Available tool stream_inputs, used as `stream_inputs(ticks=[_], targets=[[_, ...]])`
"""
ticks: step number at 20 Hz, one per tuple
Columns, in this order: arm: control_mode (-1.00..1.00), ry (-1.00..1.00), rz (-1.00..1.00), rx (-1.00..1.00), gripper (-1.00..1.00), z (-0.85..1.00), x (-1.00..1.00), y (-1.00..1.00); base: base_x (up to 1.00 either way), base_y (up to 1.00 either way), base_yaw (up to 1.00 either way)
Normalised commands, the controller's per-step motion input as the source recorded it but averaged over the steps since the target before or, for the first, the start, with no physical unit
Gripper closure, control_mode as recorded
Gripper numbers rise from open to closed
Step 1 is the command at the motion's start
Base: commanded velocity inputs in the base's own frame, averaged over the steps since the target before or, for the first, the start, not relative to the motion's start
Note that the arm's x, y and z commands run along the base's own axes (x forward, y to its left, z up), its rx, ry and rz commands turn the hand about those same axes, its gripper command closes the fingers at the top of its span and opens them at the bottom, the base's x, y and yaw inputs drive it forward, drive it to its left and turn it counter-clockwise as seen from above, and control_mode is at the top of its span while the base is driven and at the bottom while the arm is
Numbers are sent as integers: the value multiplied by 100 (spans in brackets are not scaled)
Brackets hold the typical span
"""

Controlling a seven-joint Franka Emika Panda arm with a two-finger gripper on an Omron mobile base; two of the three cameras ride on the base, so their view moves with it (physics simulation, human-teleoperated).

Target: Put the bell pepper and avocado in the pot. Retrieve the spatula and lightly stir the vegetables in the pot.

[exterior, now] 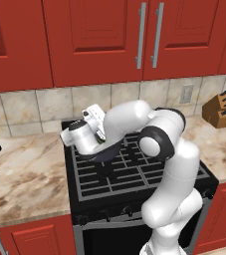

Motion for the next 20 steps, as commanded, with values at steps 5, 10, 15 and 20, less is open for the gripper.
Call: stream_inputs(ticks=[5,10,15,20], targets=[[-100,-1,7,-1,100,-4,6,0,0,0,0],[-100,-2,13,-2,100,0,11,0,0,0,0],[-100,-5,15,-4,100,2,30,0,0,0,0],[-100,-1,5,-1,100,11,15,0,0,0,0]])
